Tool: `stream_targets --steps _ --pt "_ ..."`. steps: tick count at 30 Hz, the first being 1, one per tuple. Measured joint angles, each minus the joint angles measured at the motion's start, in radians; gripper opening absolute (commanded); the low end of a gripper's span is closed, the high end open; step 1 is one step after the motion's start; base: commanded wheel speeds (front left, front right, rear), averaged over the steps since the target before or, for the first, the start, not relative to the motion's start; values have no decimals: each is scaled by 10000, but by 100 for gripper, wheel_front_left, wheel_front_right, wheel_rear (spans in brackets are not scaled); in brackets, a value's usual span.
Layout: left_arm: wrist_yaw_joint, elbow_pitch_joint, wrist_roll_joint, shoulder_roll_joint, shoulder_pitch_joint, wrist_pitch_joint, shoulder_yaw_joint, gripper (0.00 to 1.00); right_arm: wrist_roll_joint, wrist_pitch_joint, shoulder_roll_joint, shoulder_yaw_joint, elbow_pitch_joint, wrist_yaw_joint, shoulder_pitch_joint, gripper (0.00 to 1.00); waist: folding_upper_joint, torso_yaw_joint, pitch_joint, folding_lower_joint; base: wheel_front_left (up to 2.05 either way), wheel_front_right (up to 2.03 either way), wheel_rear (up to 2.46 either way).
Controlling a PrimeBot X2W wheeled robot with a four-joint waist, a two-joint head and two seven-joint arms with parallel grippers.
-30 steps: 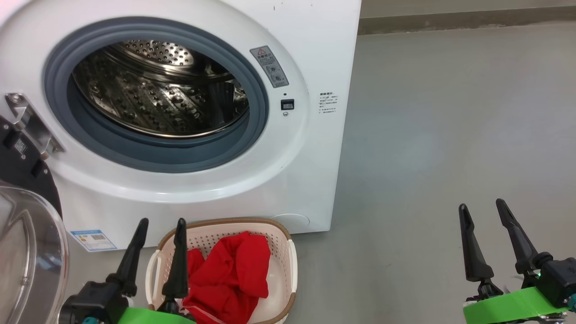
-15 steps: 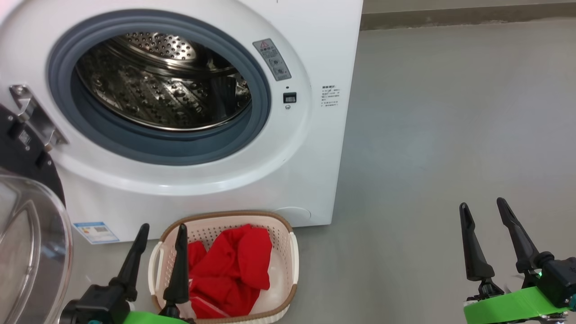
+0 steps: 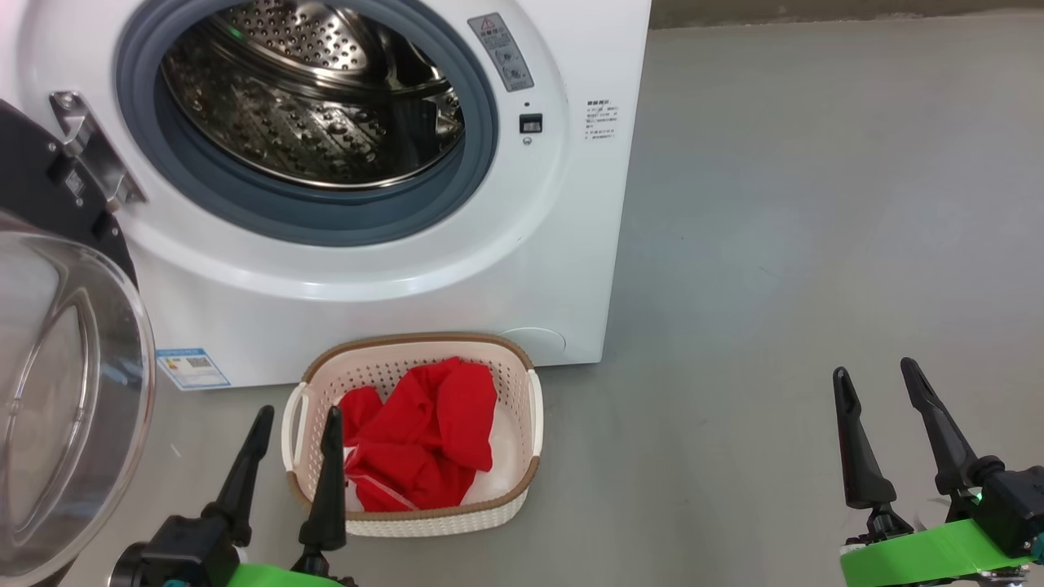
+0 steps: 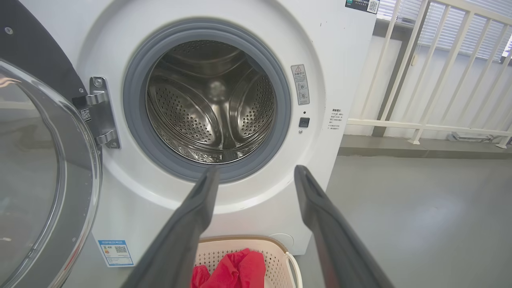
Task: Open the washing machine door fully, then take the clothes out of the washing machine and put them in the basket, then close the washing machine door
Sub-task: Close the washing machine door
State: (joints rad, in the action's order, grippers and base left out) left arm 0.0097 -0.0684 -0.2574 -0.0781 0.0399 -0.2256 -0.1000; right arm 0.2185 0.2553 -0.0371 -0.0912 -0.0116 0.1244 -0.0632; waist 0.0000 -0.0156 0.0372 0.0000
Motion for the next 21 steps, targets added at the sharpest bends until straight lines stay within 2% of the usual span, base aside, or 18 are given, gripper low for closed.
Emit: stream_targets --steps 21 --pt "357 81 29 -15 12 -61 -73 100 -29 0 0 134 2 2 7 100 0 337 160 0 -3 3 0"
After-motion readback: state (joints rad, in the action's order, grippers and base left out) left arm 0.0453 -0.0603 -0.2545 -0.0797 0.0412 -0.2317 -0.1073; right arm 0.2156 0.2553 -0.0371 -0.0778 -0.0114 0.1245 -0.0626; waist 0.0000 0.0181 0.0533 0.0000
